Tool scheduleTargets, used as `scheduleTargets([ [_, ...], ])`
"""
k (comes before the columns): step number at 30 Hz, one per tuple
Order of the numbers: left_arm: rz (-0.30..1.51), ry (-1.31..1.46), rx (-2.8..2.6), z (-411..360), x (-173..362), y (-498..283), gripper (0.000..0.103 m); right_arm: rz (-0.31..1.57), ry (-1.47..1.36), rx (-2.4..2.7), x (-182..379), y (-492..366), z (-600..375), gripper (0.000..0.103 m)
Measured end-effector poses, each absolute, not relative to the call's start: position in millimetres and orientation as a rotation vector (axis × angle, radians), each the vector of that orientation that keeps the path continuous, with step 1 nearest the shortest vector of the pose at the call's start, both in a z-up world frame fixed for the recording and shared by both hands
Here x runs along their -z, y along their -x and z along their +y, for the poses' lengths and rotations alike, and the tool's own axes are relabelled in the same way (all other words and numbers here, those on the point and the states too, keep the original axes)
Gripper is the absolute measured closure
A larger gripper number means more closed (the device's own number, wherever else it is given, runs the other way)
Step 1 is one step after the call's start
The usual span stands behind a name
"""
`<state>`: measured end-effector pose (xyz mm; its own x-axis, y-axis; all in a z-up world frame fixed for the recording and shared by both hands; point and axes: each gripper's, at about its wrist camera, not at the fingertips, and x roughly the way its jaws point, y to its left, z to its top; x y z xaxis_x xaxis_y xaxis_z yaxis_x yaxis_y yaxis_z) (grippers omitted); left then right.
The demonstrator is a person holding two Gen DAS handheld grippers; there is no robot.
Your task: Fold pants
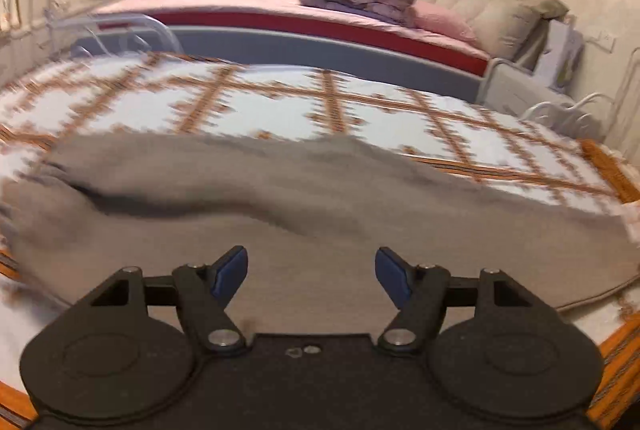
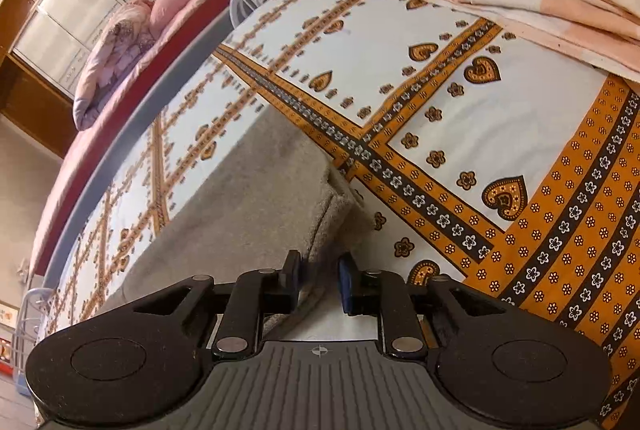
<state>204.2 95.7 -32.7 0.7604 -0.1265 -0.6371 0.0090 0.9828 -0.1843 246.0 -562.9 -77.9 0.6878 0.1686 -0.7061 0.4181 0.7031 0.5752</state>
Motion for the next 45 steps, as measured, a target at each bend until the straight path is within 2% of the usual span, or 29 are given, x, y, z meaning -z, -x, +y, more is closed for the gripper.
scheduleTargets([
  [7, 0.776, 0.204, 0.129, -27.1, 63.8, -216.3, 0.041, 0.832, -0.821, 0.159, 80.1, -243.4, -565.4, 0.083],
  [10, 0.784, 0.106, 0.148, -79.1, 71.2, -218.3, 0.04, 0.826, -0.838, 0.156, 79.0, -240.2, -566.3, 0.083],
  [16, 0.833, 0.119, 0.232, -139.7, 74.9, -230.6, 0.031, 0.816, -0.855, 0.133, 76.5, -235.5, -567.1, 0.083],
  [19, 0.849, 0.084, 0.238, -161.4, 76.5, -231.4, 0.029, 0.819, -0.869, 0.137, 79.2, -233.9, -570.3, 0.083],
  [22, 0.852, 0.041, 0.192, -178.5, 80.5, -230.9, 0.023, 0.811, -0.904, 0.135, 81.3, -232.1, -574.9, 0.083],
  [31, 0.824, -0.013, 0.098, -196.6, 82.3, -227.3, 0.019, 0.806, -0.945, 0.15, 84.9, -232.3, -577.4, 0.083],
  [33, 0.814, 0.003, 0.083, -194.6, 79.8, -224.9, 0.021, 0.808, -0.943, 0.148, 85.8, -233.7, -577.4, 0.083],
  [35, 0.789, -0.005, 0.055, -192.7, 78.9, -221.6, 0.028, 0.809, -0.968, 0.155, 88.4, -232.4, -578.6, 0.083],
  [37, 0.785, -0.021, 0.059, -193.0, 81.8, -219.8, 0.028, 0.791, -1.014, 0.153, 88.7, -228.0, -581.4, 0.083],
  [38, 0.786, -0.033, 0.061, -194.4, 83.1, -220.4, 0.027, 0.784, -1.031, 0.151, 88.8, -226.8, -582.7, 0.081],
  [39, 0.791, -0.04, 0.062, -195.3, 83.5, -222.0, 0.026, 0.783, -1.043, 0.151, 89.6, -227.0, -583.6, 0.066],
  [40, 0.797, -0.036, 0.064, -194.9, 83.4, -223.6, 0.025, 0.786, -1.05, 0.157, 91.4, -227.6, -584.1, 0.057],
  [41, 0.804, -0.031, 0.065, -194.4, 83.2, -225.0, 0.024, 0.781, -1.047, 0.167, 91.4, -228.0, -584.6, 0.055],
  [45, 0.807, -0.04, 0.065, -195.0, 84.0, -225.5, 0.023, 0.733, -1.046, 0.216, 83.9, -224.3, -590.7, 0.055],
])
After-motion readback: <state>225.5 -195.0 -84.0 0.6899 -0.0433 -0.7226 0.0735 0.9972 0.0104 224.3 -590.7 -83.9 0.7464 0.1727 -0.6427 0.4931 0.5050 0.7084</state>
